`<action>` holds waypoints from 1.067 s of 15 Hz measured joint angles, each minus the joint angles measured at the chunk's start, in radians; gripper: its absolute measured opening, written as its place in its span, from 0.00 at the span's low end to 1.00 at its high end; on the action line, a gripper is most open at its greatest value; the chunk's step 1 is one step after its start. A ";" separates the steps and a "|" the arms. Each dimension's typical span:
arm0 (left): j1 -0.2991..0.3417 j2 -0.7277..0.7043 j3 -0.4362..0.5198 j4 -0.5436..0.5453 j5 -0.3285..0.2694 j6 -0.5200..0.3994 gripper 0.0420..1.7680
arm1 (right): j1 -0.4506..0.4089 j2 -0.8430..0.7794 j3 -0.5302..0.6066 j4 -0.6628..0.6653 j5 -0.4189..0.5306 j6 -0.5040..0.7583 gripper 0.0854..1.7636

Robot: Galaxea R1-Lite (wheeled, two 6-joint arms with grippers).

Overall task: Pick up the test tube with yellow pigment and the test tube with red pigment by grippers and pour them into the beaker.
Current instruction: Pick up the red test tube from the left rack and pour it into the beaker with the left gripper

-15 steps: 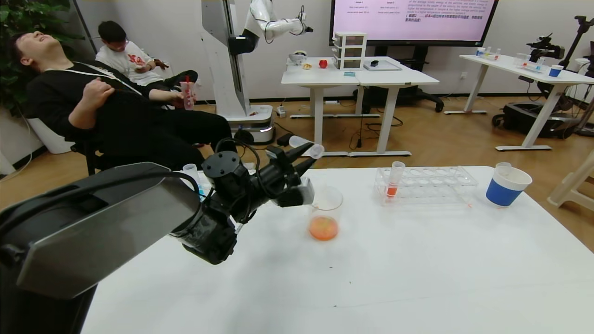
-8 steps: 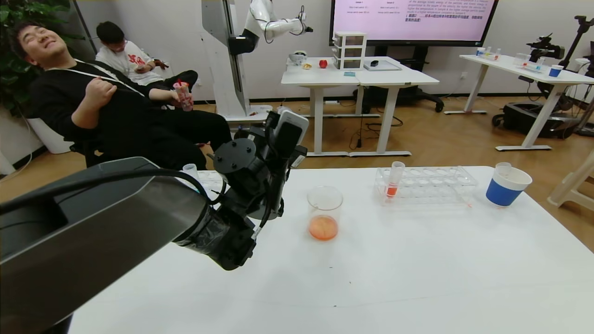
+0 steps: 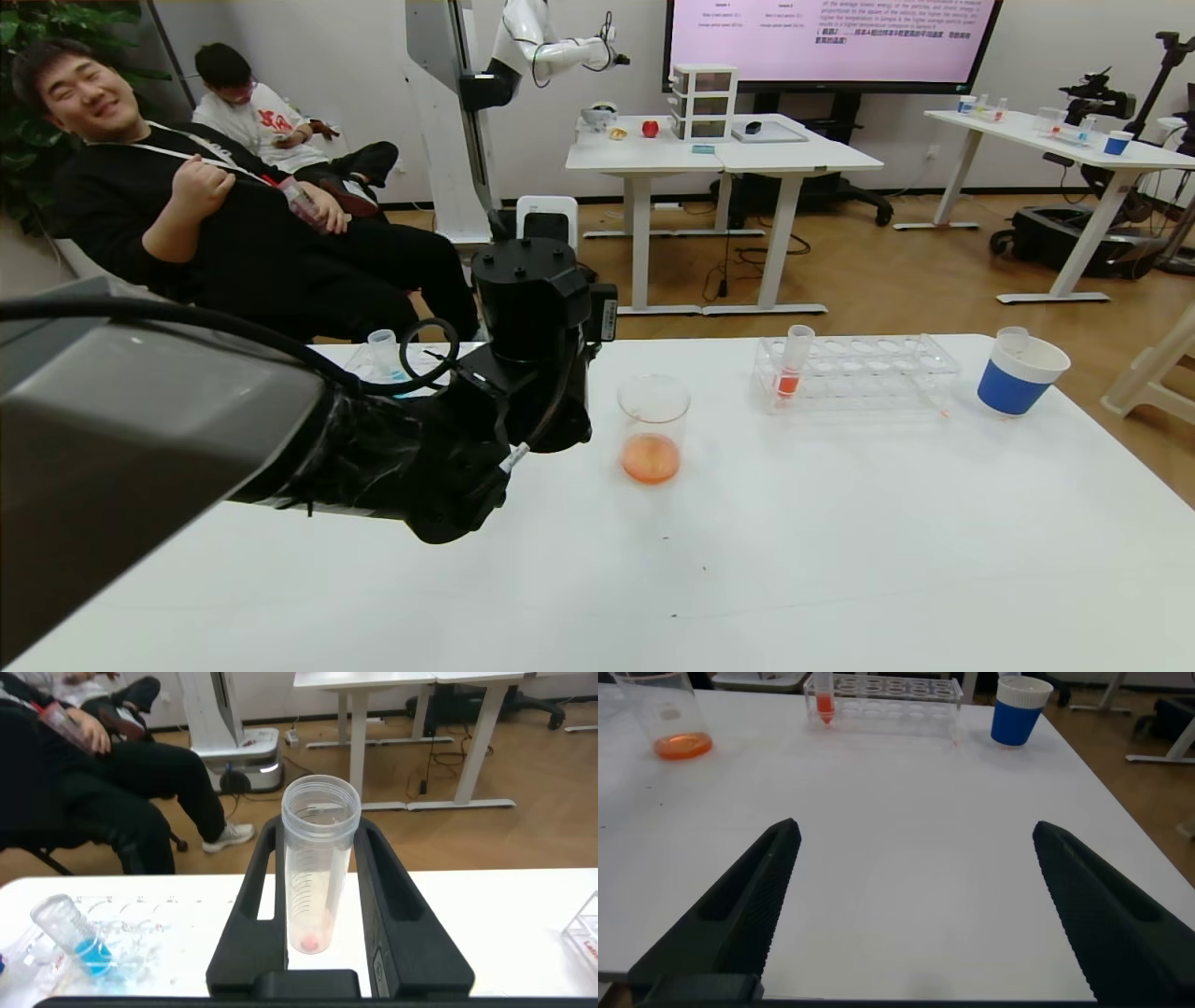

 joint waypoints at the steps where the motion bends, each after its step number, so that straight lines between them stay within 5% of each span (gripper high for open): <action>1: -0.003 -0.018 0.001 0.035 0.010 -0.041 0.24 | 0.000 0.000 0.000 0.000 0.000 0.000 0.98; 7: 0.072 -0.100 0.075 0.040 -0.025 -0.074 0.24 | 0.000 0.000 0.000 0.000 0.000 0.000 0.98; 16: 0.555 -0.228 0.206 0.046 -0.274 -0.132 0.24 | 0.000 0.000 0.000 0.000 0.000 0.000 0.98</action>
